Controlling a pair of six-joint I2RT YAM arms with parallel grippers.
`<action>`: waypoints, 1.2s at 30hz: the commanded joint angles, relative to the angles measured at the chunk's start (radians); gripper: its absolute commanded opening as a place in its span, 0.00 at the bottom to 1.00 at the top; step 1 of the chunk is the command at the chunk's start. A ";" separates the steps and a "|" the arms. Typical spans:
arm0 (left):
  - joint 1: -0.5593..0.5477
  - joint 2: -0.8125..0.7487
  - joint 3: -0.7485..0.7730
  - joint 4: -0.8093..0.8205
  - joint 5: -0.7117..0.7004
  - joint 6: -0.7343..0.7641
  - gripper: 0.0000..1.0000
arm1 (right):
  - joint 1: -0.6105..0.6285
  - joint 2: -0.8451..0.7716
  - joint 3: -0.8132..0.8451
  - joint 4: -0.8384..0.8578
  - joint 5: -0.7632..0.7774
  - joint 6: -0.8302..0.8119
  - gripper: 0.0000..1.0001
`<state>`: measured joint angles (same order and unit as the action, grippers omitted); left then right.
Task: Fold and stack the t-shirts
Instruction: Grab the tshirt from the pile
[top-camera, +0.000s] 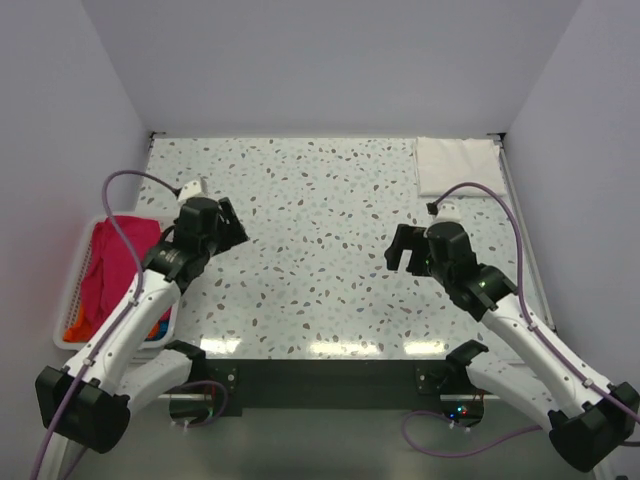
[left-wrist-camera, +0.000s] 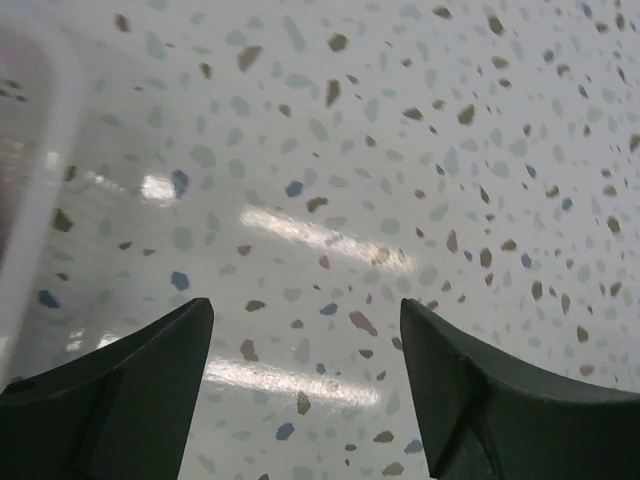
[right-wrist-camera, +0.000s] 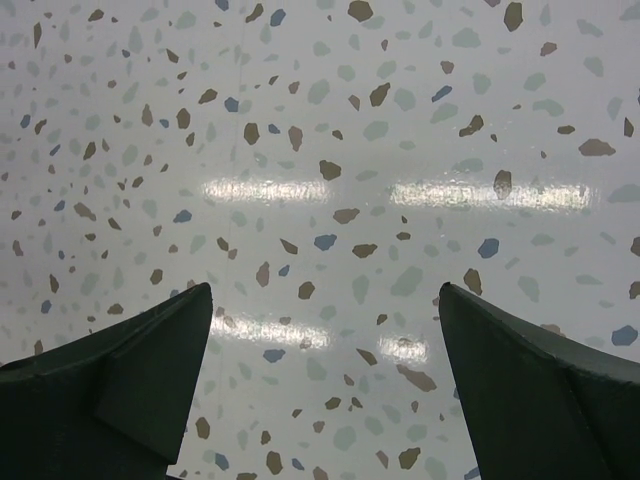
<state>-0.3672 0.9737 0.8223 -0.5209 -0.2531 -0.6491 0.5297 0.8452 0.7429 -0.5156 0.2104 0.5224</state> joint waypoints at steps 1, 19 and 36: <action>0.127 0.023 0.147 -0.164 -0.304 -0.155 0.82 | -0.002 0.011 0.041 0.020 -0.008 -0.019 0.99; 0.846 0.295 -0.012 -0.032 -0.151 -0.213 0.85 | 0.001 0.203 0.041 0.092 -0.209 -0.027 0.99; 0.846 -0.056 0.178 -0.037 0.059 -0.006 0.00 | 0.000 0.207 0.041 0.121 -0.236 -0.032 0.99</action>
<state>0.4759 0.9615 0.9100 -0.5743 -0.2764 -0.7136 0.5297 1.0519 0.7479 -0.4366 0.0044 0.5098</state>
